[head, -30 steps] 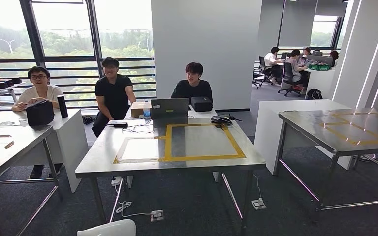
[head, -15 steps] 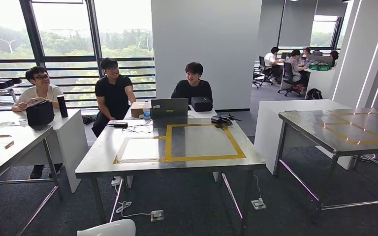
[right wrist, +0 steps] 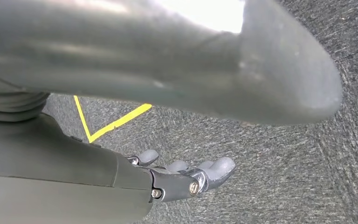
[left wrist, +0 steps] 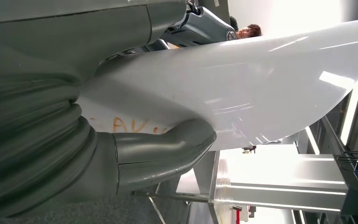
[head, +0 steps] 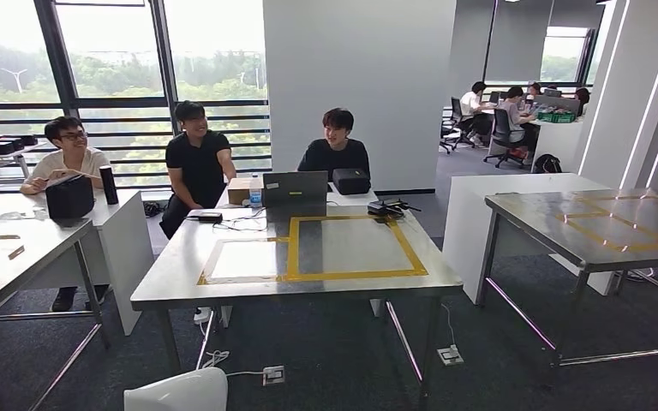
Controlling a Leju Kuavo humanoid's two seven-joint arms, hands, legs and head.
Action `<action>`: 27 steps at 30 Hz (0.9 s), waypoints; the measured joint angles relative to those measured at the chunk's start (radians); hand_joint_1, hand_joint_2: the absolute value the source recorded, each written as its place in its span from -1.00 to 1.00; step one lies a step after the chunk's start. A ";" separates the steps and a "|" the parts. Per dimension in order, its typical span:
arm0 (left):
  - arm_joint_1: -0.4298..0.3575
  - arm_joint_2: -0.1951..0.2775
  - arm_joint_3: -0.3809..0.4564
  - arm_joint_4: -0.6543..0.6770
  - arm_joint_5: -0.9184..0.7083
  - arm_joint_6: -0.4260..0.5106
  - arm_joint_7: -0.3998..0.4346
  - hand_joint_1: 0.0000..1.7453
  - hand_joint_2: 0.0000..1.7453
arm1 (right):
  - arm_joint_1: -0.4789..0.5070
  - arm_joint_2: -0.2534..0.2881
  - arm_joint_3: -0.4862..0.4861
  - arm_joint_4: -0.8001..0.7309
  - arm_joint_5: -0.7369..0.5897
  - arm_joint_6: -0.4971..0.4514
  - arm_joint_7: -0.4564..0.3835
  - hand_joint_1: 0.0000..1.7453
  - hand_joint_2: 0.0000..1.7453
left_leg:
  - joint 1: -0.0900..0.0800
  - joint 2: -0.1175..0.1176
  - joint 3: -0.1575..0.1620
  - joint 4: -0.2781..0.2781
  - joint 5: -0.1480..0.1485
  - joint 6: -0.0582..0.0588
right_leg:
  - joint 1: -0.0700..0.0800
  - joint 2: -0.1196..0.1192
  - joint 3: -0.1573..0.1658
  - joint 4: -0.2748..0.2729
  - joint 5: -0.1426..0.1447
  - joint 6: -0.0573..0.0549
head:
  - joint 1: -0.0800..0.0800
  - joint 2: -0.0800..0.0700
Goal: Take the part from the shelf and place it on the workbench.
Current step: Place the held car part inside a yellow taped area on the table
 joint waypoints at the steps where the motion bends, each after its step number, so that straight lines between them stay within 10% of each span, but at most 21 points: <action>1: 0.000 0.000 0.000 0.001 0.001 0.000 0.000 1.00 1.00 | 0.000 0.001 0.000 0.000 0.000 0.000 0.001 -1.00 -1.00 | 0.000 0.000 0.000 0.000 0.000 0.000 | 0.000 0.000 0.000 0.000 0.000 0.000 | 0.000 0.000; 27: -0.023 0.040 0.026 -0.005 -0.031 0.054 0.011 1.00 1.00 | -0.008 0.021 0.005 0.000 0.016 0.001 -0.037 -1.00 -1.00 | 0.001 0.000 0.000 0.000 0.000 0.000 | 0.001 0.000 0.000 0.000 0.000 0.000 | 0.000 0.000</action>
